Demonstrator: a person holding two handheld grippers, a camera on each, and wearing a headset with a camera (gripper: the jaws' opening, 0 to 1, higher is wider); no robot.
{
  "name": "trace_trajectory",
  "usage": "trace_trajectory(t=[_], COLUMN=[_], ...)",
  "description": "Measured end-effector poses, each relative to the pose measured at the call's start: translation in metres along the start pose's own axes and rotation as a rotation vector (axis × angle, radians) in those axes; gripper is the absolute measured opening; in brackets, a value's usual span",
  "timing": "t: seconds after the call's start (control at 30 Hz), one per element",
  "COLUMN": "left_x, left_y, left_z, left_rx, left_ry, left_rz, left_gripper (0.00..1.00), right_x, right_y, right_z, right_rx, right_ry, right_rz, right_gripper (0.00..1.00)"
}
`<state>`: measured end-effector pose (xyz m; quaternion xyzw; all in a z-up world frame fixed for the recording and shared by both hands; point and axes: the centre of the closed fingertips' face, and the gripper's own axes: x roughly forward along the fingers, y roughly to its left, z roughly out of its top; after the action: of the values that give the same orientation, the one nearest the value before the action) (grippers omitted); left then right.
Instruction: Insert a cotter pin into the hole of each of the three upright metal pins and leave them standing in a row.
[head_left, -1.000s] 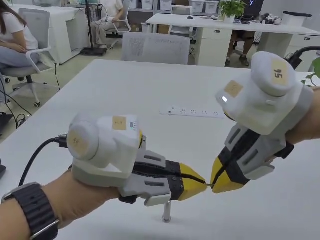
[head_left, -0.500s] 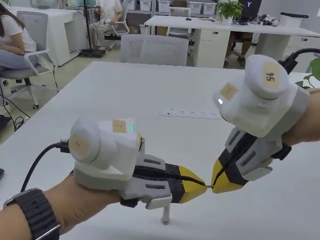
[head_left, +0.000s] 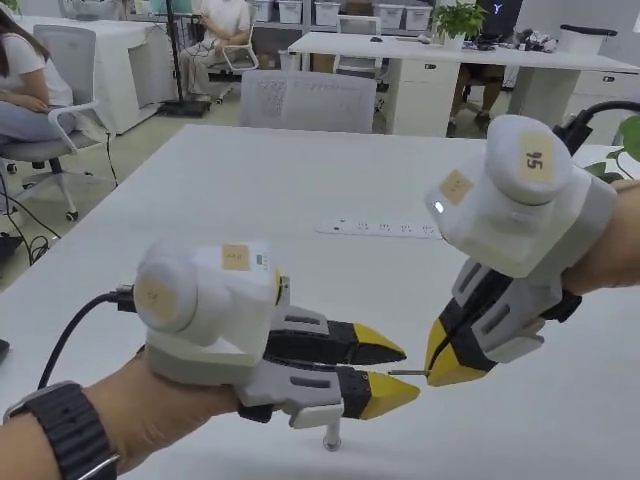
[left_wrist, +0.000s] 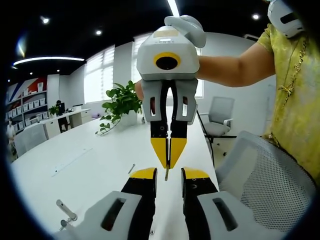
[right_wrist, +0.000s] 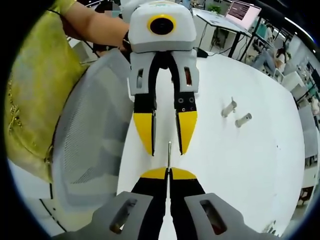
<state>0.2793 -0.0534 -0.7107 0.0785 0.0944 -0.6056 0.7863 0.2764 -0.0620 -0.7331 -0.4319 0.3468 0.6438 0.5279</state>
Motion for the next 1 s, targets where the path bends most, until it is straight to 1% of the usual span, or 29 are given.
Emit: trace_trajectory(t=[0.07,0.13,0.27,0.33,0.37,0.43,0.5,0.53,0.7,0.8,0.87,1.0], left_x=[-0.002,-0.004,-0.008,-0.011,-0.012,-0.015,-0.017,-0.019,-0.018,-0.017,-0.015,-0.011], left_y=[0.003,0.004,0.006,0.007,0.009,0.014,0.019,0.022,0.03,0.037,0.04,0.043], left_z=[0.0,-0.002,-0.011,-0.02,-0.027,-0.039,-0.046,-0.053,-0.069,-0.082,-0.088,-0.099], left_rx=[-0.005,-0.002,0.005,0.012,0.011,-0.021,-0.037,-0.055,-0.073,-0.093,-0.102,-0.115], left_ry=[-0.007,-0.004,0.01,0.017,0.03,0.039,0.036,0.048,0.076,0.104,0.115,0.138], left_rz=[0.015,0.025,0.035,0.036,0.045,0.058,0.072,0.084,0.1,0.116,0.123,0.145], left_gripper=[0.26,0.31,0.35,0.35,0.35,0.35,0.35,0.35,0.33,0.32,0.31,0.28], right_x=[0.001,0.001,0.003,0.005,0.005,0.007,0.009,0.01,0.013,0.015,0.016,0.019], right_y=[0.0,0.0,-0.001,-0.002,-0.002,-0.002,-0.002,-0.003,-0.004,-0.007,-0.01,-0.011], right_z=[-0.001,-0.002,-0.004,-0.006,-0.008,-0.01,-0.011,-0.012,-0.014,-0.015,-0.014,-0.016], right_rx=[0.004,0.009,0.02,0.027,0.036,0.043,0.051,0.055,0.072,0.081,0.089,0.099], right_ry=[0.001,-0.003,-0.005,-0.006,-0.006,-0.01,-0.01,-0.013,-0.014,-0.015,-0.021,-0.02], right_rz=[0.0,-0.005,-0.01,-0.018,-0.017,-0.022,-0.02,-0.023,-0.026,-0.033,-0.04,-0.038], right_gripper=[0.01,0.01,0.01,0.01,0.01,0.01,0.01,0.01,0.01,0.01,0.01,0.01])
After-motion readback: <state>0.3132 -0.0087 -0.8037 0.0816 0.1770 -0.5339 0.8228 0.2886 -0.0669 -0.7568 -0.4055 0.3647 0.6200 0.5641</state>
